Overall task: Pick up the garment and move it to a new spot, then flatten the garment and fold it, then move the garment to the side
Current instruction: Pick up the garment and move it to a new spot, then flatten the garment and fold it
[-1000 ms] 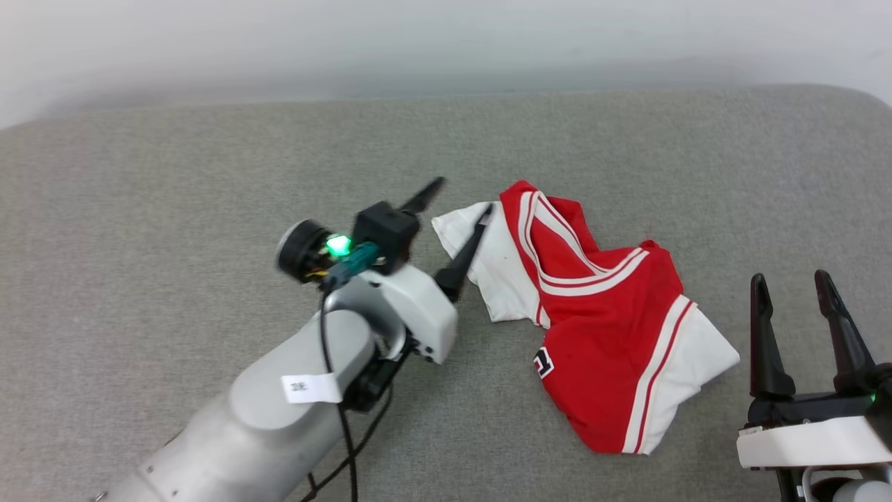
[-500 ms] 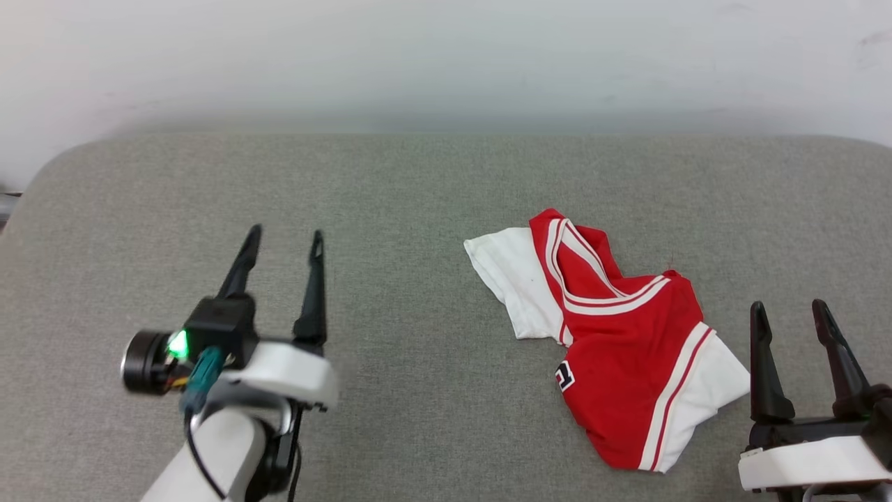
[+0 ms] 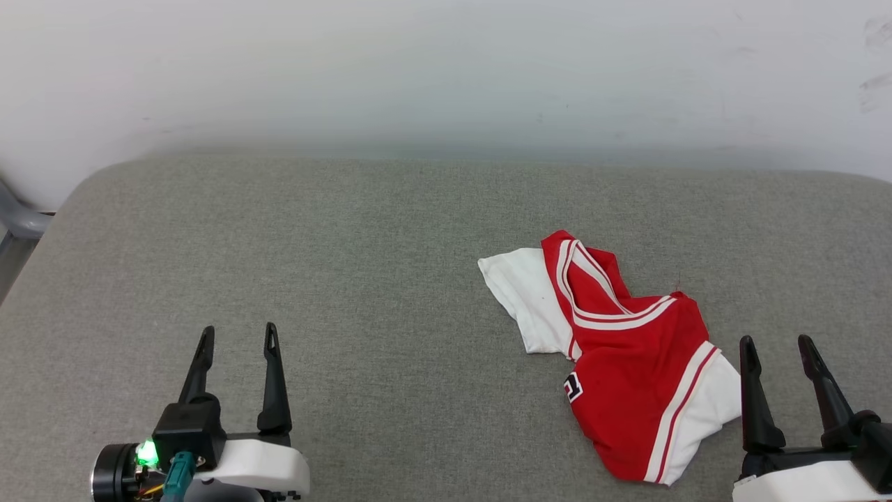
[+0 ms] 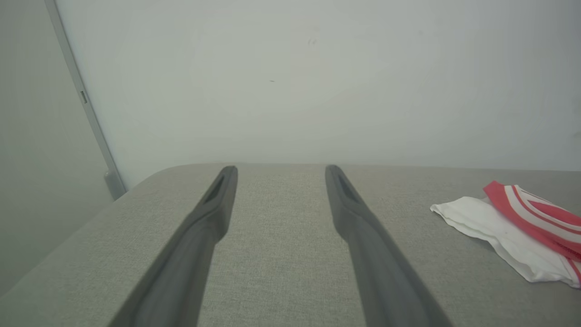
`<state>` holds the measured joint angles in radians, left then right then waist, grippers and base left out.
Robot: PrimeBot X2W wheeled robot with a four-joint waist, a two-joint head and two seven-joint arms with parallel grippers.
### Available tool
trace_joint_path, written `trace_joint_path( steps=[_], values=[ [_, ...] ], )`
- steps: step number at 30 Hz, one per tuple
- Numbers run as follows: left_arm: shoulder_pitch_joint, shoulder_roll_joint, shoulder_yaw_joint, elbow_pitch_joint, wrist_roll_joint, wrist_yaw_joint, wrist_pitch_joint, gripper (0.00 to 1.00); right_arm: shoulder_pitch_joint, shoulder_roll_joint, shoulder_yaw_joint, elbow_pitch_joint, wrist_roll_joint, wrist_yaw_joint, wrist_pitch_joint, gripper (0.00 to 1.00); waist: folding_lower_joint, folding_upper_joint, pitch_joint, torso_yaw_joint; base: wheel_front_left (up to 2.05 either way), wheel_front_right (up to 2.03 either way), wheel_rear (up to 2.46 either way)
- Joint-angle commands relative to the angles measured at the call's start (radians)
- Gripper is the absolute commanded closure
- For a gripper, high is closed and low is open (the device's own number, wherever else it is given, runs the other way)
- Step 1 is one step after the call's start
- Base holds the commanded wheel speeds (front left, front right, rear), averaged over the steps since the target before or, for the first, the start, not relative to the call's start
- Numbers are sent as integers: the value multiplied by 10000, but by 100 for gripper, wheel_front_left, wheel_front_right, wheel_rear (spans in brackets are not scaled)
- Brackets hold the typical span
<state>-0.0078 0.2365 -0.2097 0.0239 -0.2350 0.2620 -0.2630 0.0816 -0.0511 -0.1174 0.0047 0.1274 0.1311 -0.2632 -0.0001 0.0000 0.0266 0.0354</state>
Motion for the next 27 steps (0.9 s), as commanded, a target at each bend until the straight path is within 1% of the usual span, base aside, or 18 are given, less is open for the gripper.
trace_joint_path(
  steps=[1,6,11,14,20,27],
  values=[
    [137,-85,109,-15,124,-93,-25,0,88,17,0,35,55,-7,-22,0,1,0,-36,16,0,0,0],
    [518,-552,534,11,602,-546,-25,0,211,17,2,154,182,-7,-24,0,1,0,-148,25,0,0,0],
    [747,-827,800,88,1000,-1036,-26,0,277,17,36,248,257,-7,-24,0,1,0,-233,15,0,0,0],
    [886,-981,971,118,1180,-1237,-26,0,320,17,48,292,324,-7,-22,0,1,0,-273,-4,0,0,0],
    [1112,-1236,1210,154,1431,-1539,-26,0,409,18,63,381,434,-7,-24,0,1,0,-374,-9,0,0,0],
    [1249,-1438,1429,200,1632,-1721,-26,0,453,18,102,437,446,-7,-22,0,1,0,-490,-4,0,0,0]
  ],
)
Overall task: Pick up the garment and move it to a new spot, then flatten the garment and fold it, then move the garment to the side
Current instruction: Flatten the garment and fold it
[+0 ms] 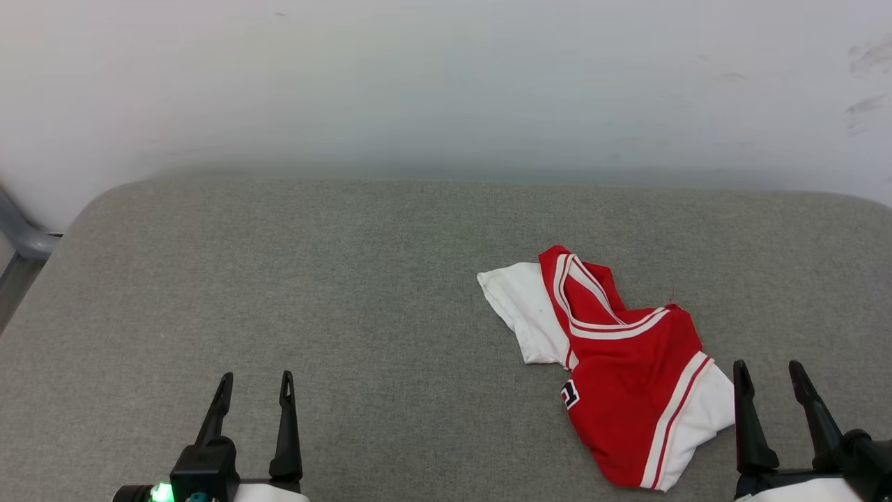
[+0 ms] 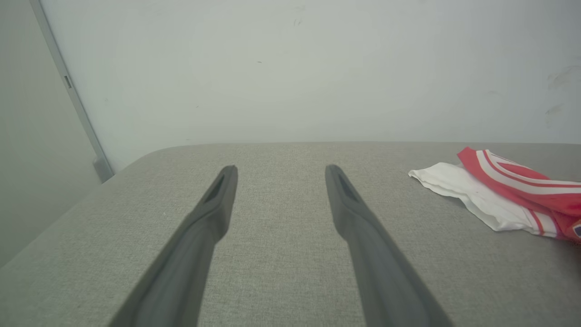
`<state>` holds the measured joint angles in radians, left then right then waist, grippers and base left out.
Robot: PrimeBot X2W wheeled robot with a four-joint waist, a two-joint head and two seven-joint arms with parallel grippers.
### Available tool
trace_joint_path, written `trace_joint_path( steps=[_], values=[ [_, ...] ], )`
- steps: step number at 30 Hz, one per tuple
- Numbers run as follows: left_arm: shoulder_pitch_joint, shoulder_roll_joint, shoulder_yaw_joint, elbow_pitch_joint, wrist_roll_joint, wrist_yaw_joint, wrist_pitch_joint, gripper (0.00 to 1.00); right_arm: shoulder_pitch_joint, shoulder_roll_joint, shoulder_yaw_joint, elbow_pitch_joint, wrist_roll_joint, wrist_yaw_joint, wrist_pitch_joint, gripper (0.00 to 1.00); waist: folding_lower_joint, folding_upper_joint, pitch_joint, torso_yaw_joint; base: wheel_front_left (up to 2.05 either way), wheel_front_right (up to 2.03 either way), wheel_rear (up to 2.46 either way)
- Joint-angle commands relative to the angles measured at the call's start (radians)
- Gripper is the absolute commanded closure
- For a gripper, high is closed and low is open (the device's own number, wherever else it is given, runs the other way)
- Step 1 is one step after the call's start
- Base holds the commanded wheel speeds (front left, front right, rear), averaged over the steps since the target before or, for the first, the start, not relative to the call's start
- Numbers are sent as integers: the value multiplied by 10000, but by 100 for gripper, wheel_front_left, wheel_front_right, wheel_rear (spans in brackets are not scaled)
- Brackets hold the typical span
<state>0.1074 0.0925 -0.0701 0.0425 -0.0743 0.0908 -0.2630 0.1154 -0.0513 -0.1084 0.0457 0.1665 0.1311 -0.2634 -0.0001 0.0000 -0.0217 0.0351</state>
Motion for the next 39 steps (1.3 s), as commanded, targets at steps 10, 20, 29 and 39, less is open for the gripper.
trace_joint_path(
  steps=[10,20,29,39],
  values=[
    [203,-164,280,43,244,-203,-26,0,113,20,53,82,84,-7,-20,0,1,0,-64,-26,0,0,0],
    [210,-231,419,117,369,-354,-26,0,104,19,64,96,123,-7,-20,0,1,0,-62,-19,0,0,0],
    [-420,-70,507,291,465,-674,-26,0,-50,19,115,84,136,-7,-22,0,1,0,-3,-110,0,0,0],
    [-2837,639,251,980,477,-1554,-26,0,-296,21,249,-46,2,-7,-22,0,1,0,356,-601,0,0,0]
  ],
)
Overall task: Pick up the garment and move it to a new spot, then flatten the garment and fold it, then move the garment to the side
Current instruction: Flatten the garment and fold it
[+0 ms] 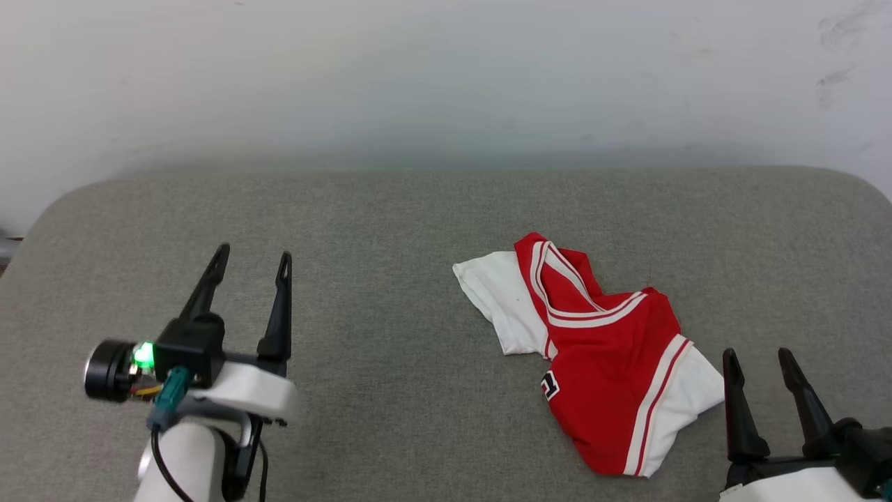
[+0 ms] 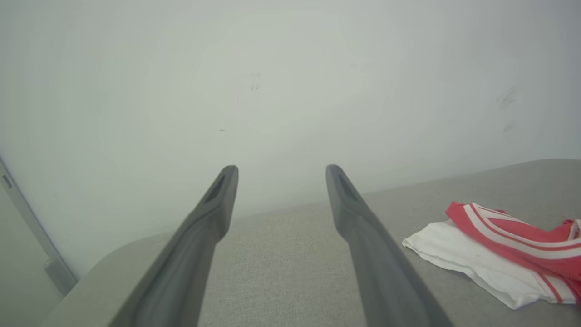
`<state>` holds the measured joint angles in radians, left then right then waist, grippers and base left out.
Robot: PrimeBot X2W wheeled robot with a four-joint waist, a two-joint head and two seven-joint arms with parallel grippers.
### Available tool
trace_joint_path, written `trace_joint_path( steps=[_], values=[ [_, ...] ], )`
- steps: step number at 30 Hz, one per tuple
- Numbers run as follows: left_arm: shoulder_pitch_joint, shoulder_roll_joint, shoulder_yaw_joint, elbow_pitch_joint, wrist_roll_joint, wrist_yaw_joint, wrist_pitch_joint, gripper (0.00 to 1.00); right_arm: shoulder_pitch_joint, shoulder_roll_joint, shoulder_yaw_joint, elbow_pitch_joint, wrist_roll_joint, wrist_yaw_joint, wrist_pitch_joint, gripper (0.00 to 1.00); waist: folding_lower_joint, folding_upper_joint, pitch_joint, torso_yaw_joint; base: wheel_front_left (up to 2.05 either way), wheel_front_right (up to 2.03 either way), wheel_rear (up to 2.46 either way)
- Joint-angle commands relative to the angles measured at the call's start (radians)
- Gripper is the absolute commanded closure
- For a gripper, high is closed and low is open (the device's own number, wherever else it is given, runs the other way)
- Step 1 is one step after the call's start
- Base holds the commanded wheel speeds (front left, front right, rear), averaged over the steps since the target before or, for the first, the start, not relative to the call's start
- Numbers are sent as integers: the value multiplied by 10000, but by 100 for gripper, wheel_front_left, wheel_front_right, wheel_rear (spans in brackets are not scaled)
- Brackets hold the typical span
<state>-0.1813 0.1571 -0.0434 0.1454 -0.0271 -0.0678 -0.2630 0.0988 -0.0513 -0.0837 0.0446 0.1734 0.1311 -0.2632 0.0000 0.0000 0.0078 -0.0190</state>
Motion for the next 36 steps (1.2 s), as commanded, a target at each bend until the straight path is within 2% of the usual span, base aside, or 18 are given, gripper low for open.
trace_joint_path(
  steps=[1,6,9,10,16,25,32,36],
  values=[
    [-266,65,-39,83,-82,-87,-26,0,-165,19,12,-62,-82,-7,-24,0,0,0,145,-131,0,0,0],
    [-2048,484,-475,830,-245,-458,-19,0,-491,19,21,-203,-119,-7,-24,0,0,0,768,-515,0,0,0],
    [-3084,660,-800,1257,-656,-560,360,0,-680,19,-16,-230,-109,-7,-24,0,0,0,1100,-747,0,0,0],
    [-3961,878,-1271,1553,-1208,-599,994,0,-864,19,6,-264,-81,-7,-24,0,0,0,1416,-995,0,0,0],
    [-5639,1686,-3085,1796,-2965,-612,2649,0,-1144,22,-11,-312,22,-7,-24,0,0,0,1935,-1397,0,0,0],
    [-7813,2396,-6021,2204,-5654,-616,6027,0,-1558,19,60,-401,117,-7,-24,0,0,0,2682,-1788,0,0,0],
    [-9121,2900,-7946,2762,-7027,-617,8379,0,-1905,21,124,-472,250,-7,-22,0,0,0,3323,-2142,0,0,0],
    [-9710,3233,-8856,3057,-7549,-617,9298,0,-2035,21,160,-501,311,-7,-24,0,0,0,3666,-2349,0,0,0]
  ],
)
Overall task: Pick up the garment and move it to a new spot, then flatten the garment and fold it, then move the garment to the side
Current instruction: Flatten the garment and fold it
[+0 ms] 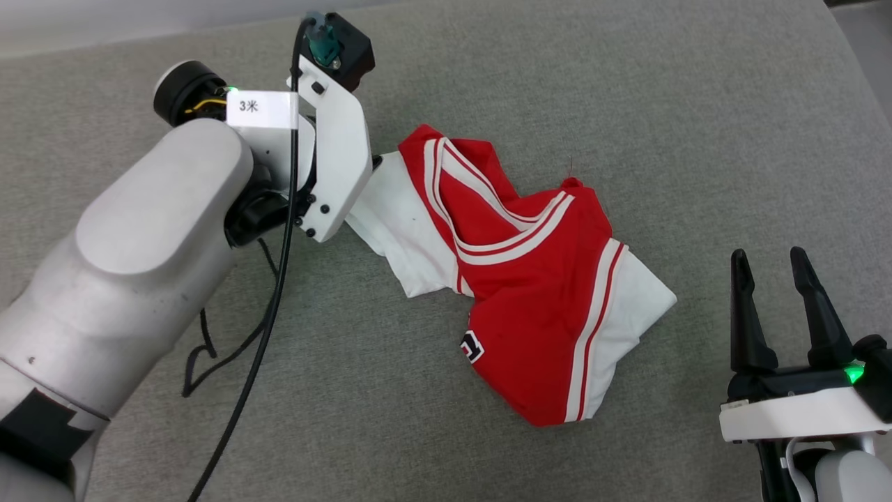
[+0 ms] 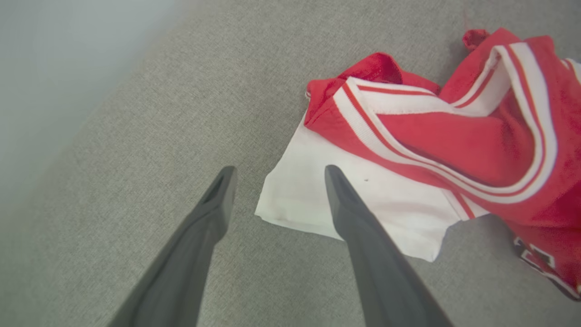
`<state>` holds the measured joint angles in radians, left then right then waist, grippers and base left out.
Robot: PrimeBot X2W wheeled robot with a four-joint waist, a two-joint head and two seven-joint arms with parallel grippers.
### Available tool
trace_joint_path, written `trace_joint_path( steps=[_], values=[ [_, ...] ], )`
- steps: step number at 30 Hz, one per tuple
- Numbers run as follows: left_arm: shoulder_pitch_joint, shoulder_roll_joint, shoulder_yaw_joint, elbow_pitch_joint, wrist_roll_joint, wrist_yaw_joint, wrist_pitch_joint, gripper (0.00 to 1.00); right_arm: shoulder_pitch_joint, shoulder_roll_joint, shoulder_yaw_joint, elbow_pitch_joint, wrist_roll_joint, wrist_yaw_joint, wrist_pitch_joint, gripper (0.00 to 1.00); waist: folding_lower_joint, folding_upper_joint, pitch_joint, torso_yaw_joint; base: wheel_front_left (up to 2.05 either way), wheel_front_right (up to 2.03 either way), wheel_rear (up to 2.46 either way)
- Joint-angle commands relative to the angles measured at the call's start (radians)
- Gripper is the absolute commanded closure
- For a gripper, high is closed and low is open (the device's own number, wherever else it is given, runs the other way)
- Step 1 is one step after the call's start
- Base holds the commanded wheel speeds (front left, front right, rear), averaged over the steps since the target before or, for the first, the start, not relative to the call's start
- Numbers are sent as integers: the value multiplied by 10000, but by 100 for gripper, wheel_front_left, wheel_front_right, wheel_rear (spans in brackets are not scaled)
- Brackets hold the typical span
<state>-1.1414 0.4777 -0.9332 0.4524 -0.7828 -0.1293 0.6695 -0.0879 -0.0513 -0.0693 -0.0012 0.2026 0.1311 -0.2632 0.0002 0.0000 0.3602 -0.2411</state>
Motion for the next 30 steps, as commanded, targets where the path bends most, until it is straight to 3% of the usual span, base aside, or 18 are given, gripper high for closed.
trace_joint_path(
  steps=[1,10,18,19,20,21,26,30],
  values=[
    [-218,95,-185,57,-81,-2,130,0,-214,22,16,-46,43,-7,-24,0,-2,0,219,-175,0,0,0],
    [-880,679,-2021,538,-776,-2,978,0,-459,21,64,-140,196,-7,-24,0,-2,0,879,-524,0,0,0],
    [-453,1025,-3344,794,-1468,-4,1508,0,-556,21,50,-169,189,-7,-22,0,-2,0,1068,-568,0,0,0],
    [-408,1029,-3435,786,-1512,-6,1482,27,-562,21,44,-159,169,-7,-24,0,-2,0,1065,-553,0,0,0],
    [-384,1017,-3490,785,-1546,-7,1421,96,-573,21,44,-149,143,-7,-24,0,-2,0,1055,-533,0,0,0],
    [-360,982,-3513,777,-1581,-12,1350,100,-577,21,51,-143,125,-7,-24,0,-2,0,1035,-505,0,0,0],
    [-653,822,-3480,649,-1564,-1,596,100,-538,21,49,-103,50,-7,-22,0,-2,0,835,-311,0,0,0],
    [-1148,584,-3311,478,-1704,-1,-870,100,-345,19,7,-48,-70,-7,-22,0,-2,0,440,23,0,0,0]
  ],
)
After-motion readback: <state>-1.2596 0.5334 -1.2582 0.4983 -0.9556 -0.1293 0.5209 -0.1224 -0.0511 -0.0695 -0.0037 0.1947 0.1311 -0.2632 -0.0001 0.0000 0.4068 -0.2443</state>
